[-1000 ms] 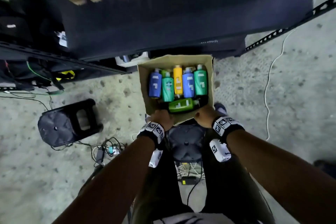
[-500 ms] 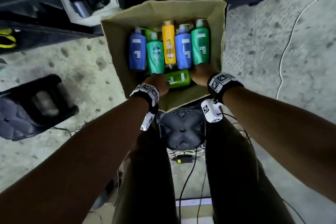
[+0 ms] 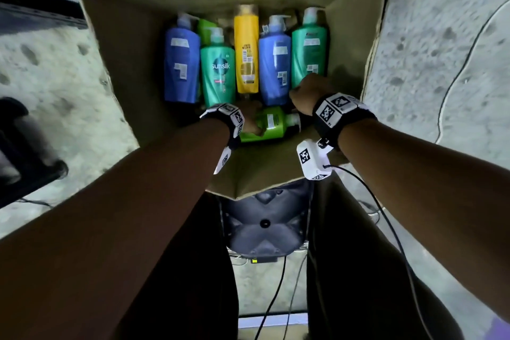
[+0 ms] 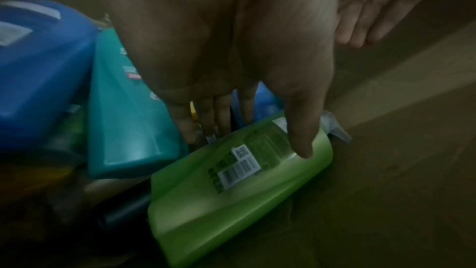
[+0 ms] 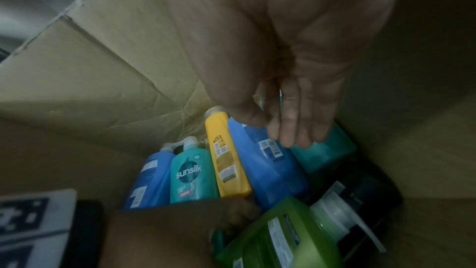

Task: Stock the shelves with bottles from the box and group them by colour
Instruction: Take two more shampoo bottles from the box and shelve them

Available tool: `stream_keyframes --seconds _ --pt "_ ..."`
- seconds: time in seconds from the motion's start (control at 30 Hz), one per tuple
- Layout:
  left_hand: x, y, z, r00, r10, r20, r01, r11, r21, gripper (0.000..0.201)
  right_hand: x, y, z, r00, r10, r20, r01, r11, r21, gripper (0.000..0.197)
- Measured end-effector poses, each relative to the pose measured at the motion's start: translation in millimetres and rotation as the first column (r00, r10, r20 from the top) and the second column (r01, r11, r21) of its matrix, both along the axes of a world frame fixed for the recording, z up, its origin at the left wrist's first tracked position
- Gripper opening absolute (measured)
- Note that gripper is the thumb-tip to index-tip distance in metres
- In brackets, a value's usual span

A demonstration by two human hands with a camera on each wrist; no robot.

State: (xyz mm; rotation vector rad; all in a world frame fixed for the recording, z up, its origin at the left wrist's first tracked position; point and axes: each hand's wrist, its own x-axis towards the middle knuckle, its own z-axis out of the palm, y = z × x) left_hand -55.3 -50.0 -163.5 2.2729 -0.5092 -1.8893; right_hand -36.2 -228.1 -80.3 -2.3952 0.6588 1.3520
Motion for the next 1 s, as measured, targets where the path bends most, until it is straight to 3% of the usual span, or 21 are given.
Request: stream_keyframes --seconds 0.07,0.27,0.4,0.47,0.57,0.67,0.8,0.9,1.0 --pt "-4 -2 -14 0.999 -0.009 -0.046 0.010 1.000 0.021 0.103 0 -5 -9 1.000 -0.019 -0.001 0.019 1.000 -0.019 0.045" --pt "-11 -1 -39 1.000 0.007 0.008 -0.007 1.000 0.015 0.111 -4 -12 -28 0.999 -0.024 -0.027 0.024 1.000 -0.015 0.044" --pt "-2 6 -31 0.989 -0.090 0.117 0.091 0.996 -0.007 0.104 7 -10 -24 0.997 -0.082 -0.017 0.082 0.997 -0.007 0.044" --pt "0 13 -27 0.990 -0.035 0.137 0.040 0.999 -0.033 0.106 11 -10 -22 0.990 -0.138 -0.007 0.138 0.990 0.007 0.046" --pt "-1 24 -16 0.977 0.172 0.122 -0.158 0.980 -0.118 0.112 15 -9 -22 0.971 -0.234 0.037 0.235 0.972 0.002 0.047" --pt "-4 34 3 0.865 0.499 0.058 -0.479 0.854 -0.202 0.111 19 -5 -23 0.929 -0.362 0.076 0.363 0.932 0.001 0.052" --pt "4 43 18 0.701 0.707 0.091 -0.692 0.706 -0.149 0.097 30 -2 -37 0.859 -0.509 0.056 0.509 0.861 0.016 0.057" --pt "13 48 18 0.563 0.817 0.122 -0.800 0.577 -0.168 0.092 37 -10 -54 0.884 -0.455 0.105 0.463 0.884 -0.070 0.065" --pt "23 53 13 0.424 0.898 0.116 -0.872 0.439 -0.217 0.096 41 -17 -73 0.914 -0.381 0.137 0.394 0.915 -0.086 0.060"
